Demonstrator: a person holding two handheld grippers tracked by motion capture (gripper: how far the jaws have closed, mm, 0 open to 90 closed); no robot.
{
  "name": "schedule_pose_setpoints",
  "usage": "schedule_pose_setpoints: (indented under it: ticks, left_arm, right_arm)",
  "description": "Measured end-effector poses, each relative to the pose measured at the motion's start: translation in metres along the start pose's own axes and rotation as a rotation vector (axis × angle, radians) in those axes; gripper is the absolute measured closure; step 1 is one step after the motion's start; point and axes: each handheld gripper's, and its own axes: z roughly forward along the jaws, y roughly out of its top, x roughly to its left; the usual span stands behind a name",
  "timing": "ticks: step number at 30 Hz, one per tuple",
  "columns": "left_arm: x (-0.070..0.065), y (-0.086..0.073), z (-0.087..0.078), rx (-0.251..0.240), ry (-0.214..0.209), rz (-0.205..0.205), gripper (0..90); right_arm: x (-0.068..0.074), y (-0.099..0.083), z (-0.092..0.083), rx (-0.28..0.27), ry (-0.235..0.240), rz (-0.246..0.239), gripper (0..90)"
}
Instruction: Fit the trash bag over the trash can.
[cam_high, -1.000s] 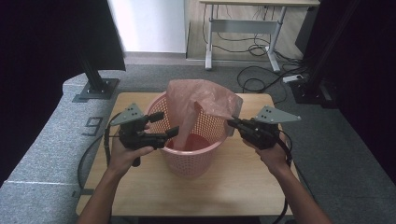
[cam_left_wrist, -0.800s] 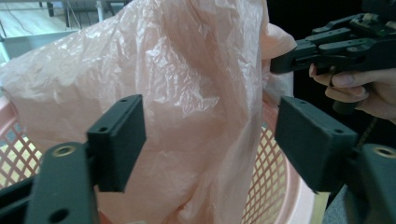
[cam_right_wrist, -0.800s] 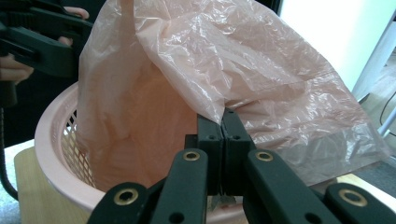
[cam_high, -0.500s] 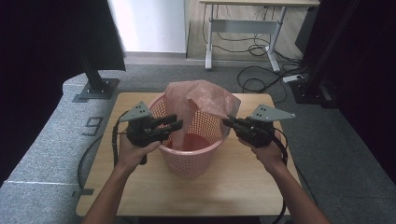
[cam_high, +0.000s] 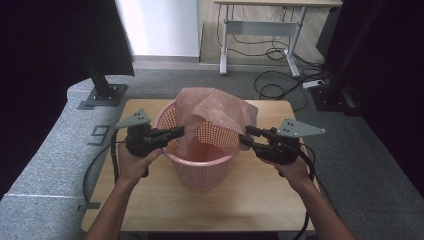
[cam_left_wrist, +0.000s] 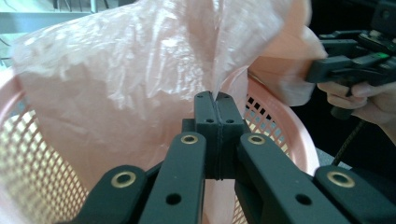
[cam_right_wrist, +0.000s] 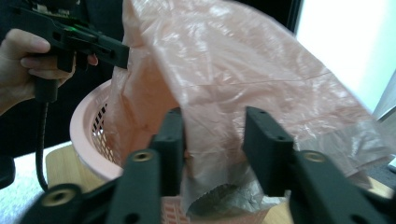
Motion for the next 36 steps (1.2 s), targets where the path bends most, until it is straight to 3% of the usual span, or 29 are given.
schedule_pose_setpoints:
  ticks: [3, 11, 21, 26, 36]
  left_arm:
    - [0.004, -0.003, -0.007, -0.003, 0.001, -0.014, 89.9]
    - [0.007, -0.008, -0.018, 0.002, 0.022, -0.005, 89.9]
    - [0.015, -0.014, -0.03, -0.009, 0.061, -0.03, 89.9]
    - [0.016, -0.015, -0.032, -0.01, 0.065, -0.034, 89.9]
    - [0.015, -0.014, -0.031, -0.005, 0.061, -0.026, 89.8]
  right_arm:
    - [0.001, -0.008, -0.01, 0.0, -0.012, -0.004, 46.7]
    - [0.002, -0.022, -0.028, -0.007, -0.004, -0.007, 40.2]
    - [0.001, -0.047, -0.044, 0.035, -0.011, 0.017, 36.6]
    - [-0.001, -0.052, -0.042, 0.044, -0.011, 0.03, 36.6]
    - [0.016, -0.045, -0.029, 0.034, 0.088, 0.019, 38.4]
